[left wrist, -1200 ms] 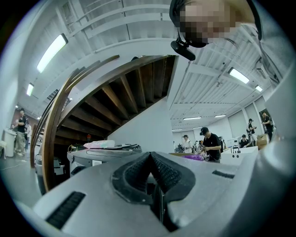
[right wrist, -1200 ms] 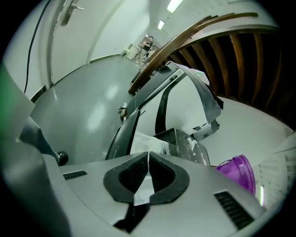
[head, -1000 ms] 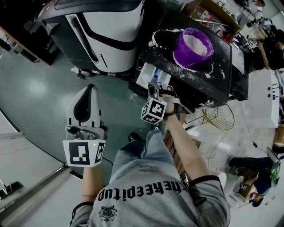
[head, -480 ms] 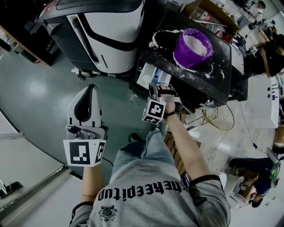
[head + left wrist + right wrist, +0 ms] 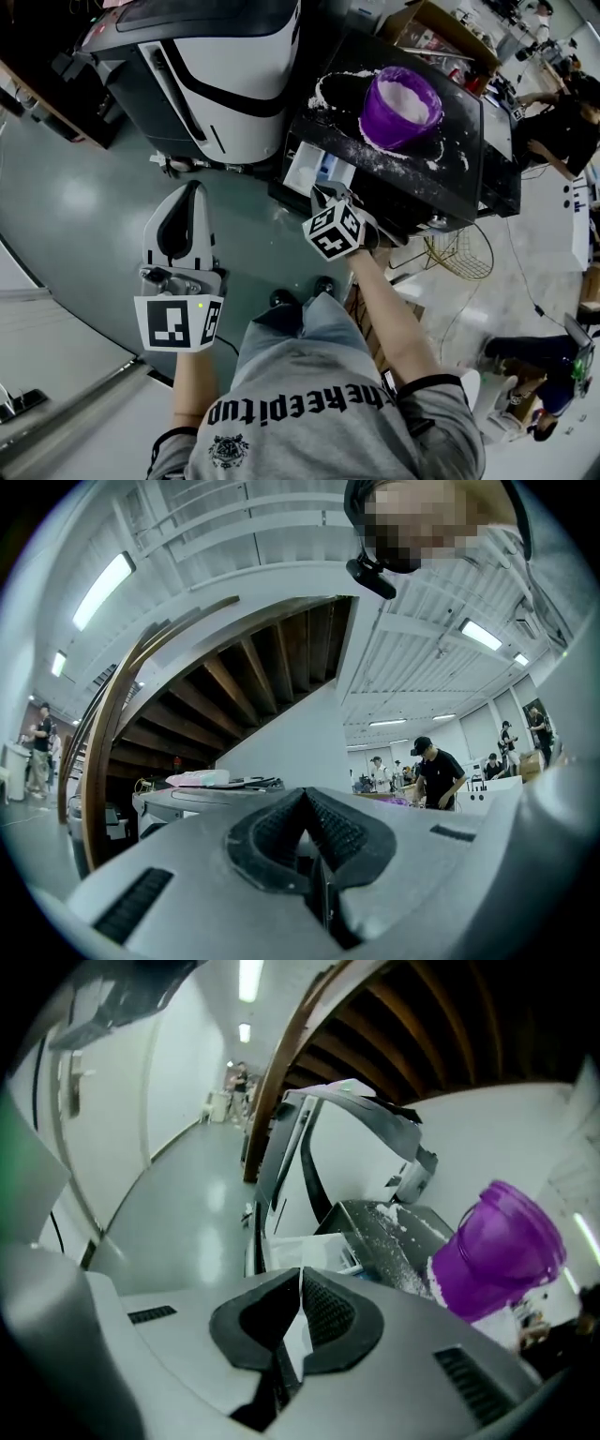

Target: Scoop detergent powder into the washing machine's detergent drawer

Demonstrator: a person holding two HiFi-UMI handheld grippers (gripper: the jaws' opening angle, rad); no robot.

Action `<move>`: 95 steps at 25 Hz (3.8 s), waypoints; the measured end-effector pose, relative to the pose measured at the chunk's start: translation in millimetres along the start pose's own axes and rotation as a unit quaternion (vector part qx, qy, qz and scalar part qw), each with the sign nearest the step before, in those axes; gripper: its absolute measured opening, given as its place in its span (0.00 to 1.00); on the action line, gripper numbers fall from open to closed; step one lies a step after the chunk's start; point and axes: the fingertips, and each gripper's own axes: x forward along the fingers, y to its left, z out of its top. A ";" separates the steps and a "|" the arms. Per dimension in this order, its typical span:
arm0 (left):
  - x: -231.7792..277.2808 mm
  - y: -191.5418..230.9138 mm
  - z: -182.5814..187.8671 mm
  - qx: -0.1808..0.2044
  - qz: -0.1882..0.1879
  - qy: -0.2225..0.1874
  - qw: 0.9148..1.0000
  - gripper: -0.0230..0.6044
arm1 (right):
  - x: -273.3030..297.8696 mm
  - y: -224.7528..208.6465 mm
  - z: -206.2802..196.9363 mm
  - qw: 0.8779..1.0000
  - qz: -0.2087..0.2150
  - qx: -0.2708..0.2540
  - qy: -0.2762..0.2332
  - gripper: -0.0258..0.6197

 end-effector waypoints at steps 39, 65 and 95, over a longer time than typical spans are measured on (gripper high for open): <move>91.5 -104.9 55.7 -0.017 -0.079 -0.052 0.995 0.04 | -217.4 -148.6 46.6 0.908 -0.094 0.274 -0.302 0.05; 92.8 -160.5 81.7 -0.016 -0.093 -0.079 0.992 0.04 | -342.2 -205.0 24.3 0.866 -0.227 0.227 -0.382 0.05; 77.0 -191.5 82.7 -0.020 -0.113 -0.076 0.990 0.04 | -384.7 -196.5 -4.8 0.851 -0.277 0.221 -0.388 0.05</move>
